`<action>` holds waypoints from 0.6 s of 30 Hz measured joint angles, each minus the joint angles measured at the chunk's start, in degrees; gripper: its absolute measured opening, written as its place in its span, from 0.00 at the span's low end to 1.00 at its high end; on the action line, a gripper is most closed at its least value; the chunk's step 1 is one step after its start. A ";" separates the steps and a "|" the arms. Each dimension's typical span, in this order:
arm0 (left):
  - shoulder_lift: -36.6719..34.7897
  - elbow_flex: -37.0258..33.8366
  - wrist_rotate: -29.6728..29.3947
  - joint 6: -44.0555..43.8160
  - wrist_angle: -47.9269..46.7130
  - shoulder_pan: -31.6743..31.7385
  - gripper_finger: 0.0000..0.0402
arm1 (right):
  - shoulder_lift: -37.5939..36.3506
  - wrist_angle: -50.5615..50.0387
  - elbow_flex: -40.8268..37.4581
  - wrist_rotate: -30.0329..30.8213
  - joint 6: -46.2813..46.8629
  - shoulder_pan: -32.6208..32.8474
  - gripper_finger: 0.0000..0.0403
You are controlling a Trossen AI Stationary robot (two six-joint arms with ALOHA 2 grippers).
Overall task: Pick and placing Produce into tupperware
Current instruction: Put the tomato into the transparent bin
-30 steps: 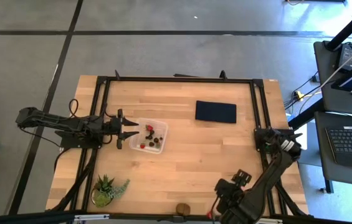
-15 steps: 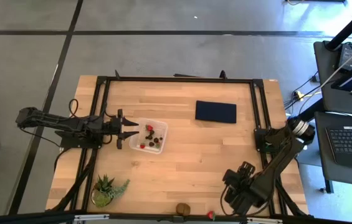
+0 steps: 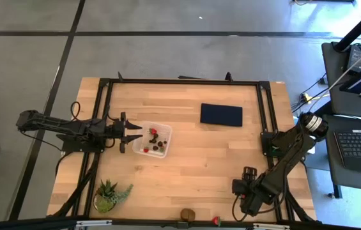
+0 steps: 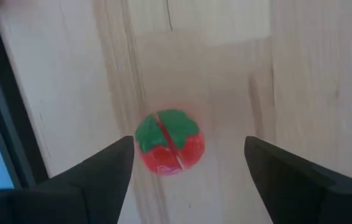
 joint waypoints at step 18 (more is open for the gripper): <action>0.01 -0.02 0.00 -0.05 -0.07 -0.02 0.41 | 2.39 2.66 0.01 -4.67 -11.49 -0.06 0.76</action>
